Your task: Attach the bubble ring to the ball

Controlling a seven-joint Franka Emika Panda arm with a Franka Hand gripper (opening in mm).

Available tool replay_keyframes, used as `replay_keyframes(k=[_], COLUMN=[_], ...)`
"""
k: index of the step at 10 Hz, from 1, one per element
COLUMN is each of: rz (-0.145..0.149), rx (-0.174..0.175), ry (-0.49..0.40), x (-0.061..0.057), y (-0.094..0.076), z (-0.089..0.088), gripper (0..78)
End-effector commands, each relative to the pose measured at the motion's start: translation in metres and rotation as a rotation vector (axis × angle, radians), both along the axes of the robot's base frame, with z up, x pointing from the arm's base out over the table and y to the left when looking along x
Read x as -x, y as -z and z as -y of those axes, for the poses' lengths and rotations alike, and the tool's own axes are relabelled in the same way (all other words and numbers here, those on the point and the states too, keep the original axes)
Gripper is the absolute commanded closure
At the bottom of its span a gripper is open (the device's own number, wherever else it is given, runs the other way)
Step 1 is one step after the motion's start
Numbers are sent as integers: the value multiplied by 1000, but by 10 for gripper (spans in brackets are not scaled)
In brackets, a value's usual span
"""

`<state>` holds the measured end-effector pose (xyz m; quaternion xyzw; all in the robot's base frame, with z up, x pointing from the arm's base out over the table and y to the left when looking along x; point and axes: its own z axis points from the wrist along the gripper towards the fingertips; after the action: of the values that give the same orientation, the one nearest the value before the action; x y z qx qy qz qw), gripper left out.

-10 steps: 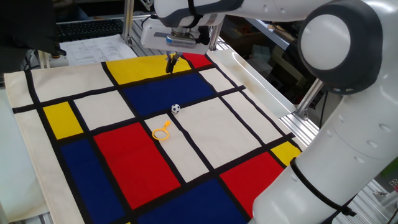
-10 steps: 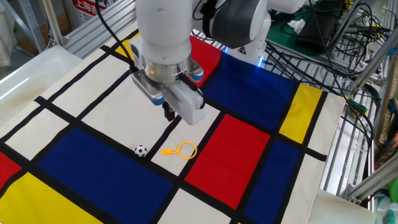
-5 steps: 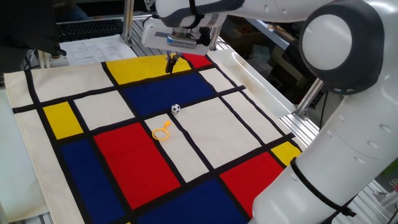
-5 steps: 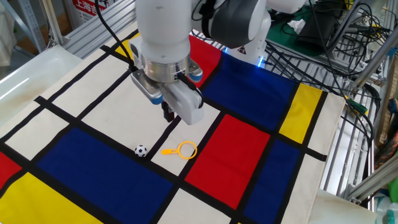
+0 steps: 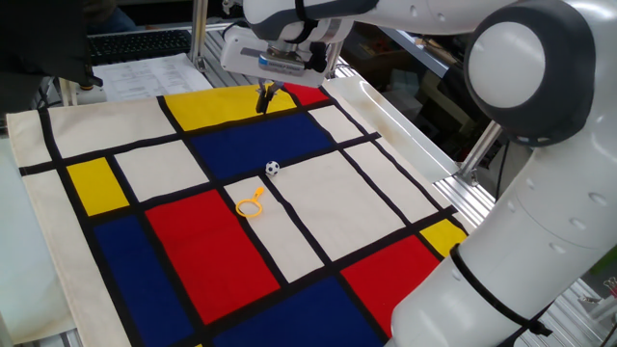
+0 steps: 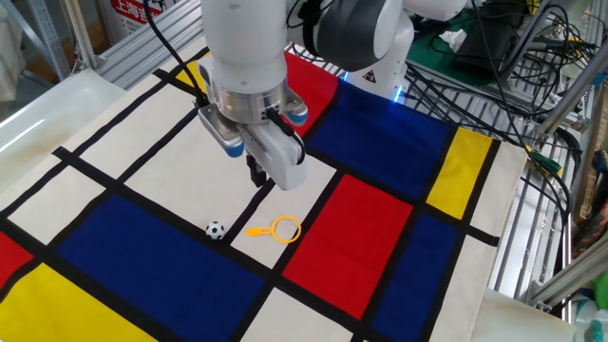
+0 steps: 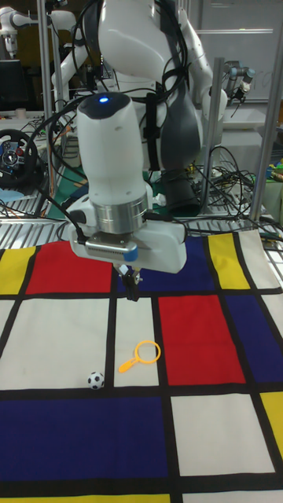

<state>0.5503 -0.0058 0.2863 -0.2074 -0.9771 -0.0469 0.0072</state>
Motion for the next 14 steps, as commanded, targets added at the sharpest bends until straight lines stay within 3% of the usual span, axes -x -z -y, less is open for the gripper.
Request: replay_keyframes(k=[1,6,8,10,11,14], rz=[14,5,6,7,7,0], rx=[-21,-7,15,21,40,44], ry=[12,21,31,35,31,76], x=[-1,-1,-2,-4,-5,-7], y=[-1,5,11,19,29,52], z=[0,2,2,0,0,-9], gripper=[776,776,776,776,776,776])
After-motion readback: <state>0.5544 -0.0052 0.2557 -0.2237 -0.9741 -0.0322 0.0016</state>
